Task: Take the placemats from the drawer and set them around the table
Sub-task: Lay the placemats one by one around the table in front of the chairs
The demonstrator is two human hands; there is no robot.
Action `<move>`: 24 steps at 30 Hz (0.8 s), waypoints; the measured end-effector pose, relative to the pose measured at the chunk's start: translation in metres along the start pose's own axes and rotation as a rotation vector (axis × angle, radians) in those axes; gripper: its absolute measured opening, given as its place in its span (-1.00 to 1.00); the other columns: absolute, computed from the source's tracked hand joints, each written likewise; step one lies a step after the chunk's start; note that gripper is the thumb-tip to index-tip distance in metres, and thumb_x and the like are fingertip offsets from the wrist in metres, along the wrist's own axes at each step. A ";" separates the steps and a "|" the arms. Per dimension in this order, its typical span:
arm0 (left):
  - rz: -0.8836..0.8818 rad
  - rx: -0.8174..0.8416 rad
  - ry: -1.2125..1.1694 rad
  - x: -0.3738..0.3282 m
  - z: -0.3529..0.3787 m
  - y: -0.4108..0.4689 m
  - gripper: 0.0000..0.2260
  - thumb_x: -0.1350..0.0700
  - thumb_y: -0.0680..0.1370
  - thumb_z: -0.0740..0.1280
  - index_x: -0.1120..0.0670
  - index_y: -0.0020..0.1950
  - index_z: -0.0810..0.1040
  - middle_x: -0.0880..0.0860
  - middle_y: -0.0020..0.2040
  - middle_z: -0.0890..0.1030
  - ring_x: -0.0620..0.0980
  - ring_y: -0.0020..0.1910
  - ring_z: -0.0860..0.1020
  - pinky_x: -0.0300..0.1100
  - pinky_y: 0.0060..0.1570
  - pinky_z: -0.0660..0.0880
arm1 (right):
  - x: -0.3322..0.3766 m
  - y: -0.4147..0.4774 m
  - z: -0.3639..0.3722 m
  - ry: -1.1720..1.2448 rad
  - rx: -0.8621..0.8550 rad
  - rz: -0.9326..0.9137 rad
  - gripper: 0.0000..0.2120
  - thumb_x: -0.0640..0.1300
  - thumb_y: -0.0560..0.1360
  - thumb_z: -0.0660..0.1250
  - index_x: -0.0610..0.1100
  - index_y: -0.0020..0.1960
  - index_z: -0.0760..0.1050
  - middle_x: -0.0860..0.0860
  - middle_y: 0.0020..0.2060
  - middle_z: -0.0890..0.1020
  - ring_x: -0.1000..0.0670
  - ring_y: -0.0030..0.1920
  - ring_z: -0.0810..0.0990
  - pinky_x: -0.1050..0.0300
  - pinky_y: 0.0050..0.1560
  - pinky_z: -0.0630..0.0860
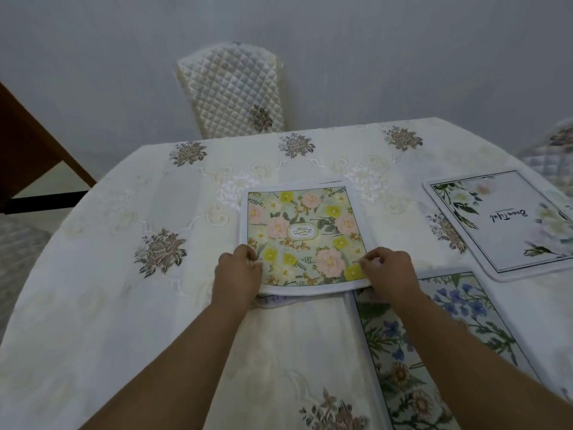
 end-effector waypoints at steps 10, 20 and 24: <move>-0.150 0.445 -0.229 0.002 -0.026 -0.035 -0.64 0.12 0.59 0.25 -0.05 0.38 0.53 0.00 0.22 0.58 -0.06 -0.07 0.61 -0.23 -0.16 0.58 | 0.032 -0.013 -0.012 -0.068 0.425 0.083 -0.59 -0.19 0.51 0.22 0.06 0.32 0.52 -0.10 0.19 0.55 -0.06 -0.05 0.56 0.10 -0.15 0.56; -0.012 0.136 -0.101 0.075 -0.110 -0.144 -0.62 0.17 0.62 0.25 -0.04 0.43 0.47 0.04 0.39 0.49 0.01 0.32 0.49 -0.25 0.27 0.36 | 0.076 -0.154 0.009 -0.081 0.248 -0.206 -0.63 -0.22 0.56 0.25 0.02 0.32 0.50 -0.05 0.29 0.51 0.03 0.02 0.51 0.24 0.02 0.42; 0.000 0.036 -0.200 0.124 -0.176 -0.198 -0.64 0.17 0.62 0.28 -0.07 0.40 0.50 -0.03 0.31 0.52 -0.17 0.17 0.47 -0.37 0.17 0.34 | 0.111 -0.230 0.019 -0.026 0.275 -0.278 -0.60 -0.20 0.54 0.30 0.07 0.35 0.46 0.01 0.24 0.47 0.01 0.19 0.48 0.30 0.08 0.33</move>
Point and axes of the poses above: each hand's wrist, its own y-axis towards the middle knuckle, its own z-axis out of the palm, x = y × z, the point moved 3 cm from there along y, towards the middle knuckle
